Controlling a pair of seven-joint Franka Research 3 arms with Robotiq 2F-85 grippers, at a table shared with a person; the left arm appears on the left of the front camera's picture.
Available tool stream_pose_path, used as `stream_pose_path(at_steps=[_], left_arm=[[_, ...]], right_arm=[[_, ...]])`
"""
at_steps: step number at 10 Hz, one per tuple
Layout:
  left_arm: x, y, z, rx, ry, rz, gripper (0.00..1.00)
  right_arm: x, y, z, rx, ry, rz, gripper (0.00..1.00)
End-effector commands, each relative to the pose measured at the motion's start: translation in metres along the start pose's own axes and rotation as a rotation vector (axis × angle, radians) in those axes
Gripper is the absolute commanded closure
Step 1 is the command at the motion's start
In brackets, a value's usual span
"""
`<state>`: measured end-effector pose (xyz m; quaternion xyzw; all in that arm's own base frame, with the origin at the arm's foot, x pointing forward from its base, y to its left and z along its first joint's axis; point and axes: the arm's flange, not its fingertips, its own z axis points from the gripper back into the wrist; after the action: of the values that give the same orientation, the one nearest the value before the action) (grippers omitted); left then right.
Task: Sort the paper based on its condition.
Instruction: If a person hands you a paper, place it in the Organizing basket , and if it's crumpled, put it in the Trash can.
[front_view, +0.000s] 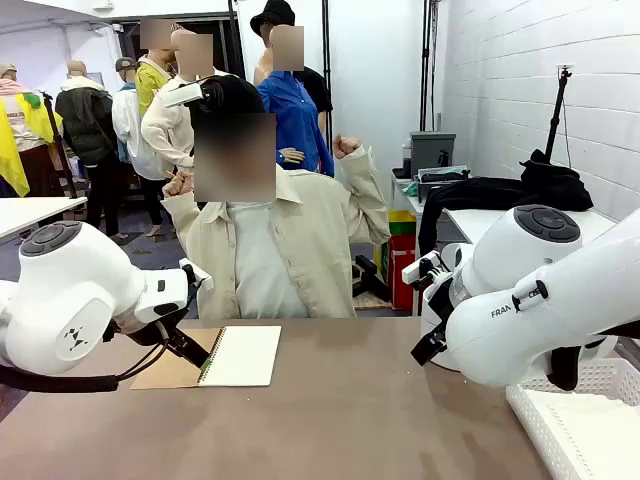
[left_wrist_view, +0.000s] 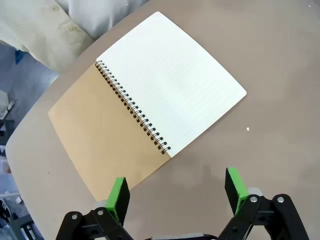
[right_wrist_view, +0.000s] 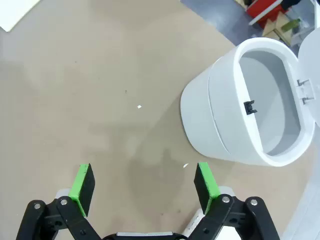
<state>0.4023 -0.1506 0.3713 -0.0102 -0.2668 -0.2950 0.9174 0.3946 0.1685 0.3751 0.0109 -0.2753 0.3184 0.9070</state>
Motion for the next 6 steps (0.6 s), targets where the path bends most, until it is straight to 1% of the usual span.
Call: stream_pose_path(at_steps=[1,6], left_arm=[[0.0,0.0,0.0,0.0,0.0,0.0,0.0],[0.0,0.0,0.0,0.0,0.0,0.0,0.0]], right_arm=[[0.0,0.0,-0.0001,0.0,0.0,0.0,0.0],[0.0,0.0,-0.0001,0.0,0.0,0.0,0.0]])
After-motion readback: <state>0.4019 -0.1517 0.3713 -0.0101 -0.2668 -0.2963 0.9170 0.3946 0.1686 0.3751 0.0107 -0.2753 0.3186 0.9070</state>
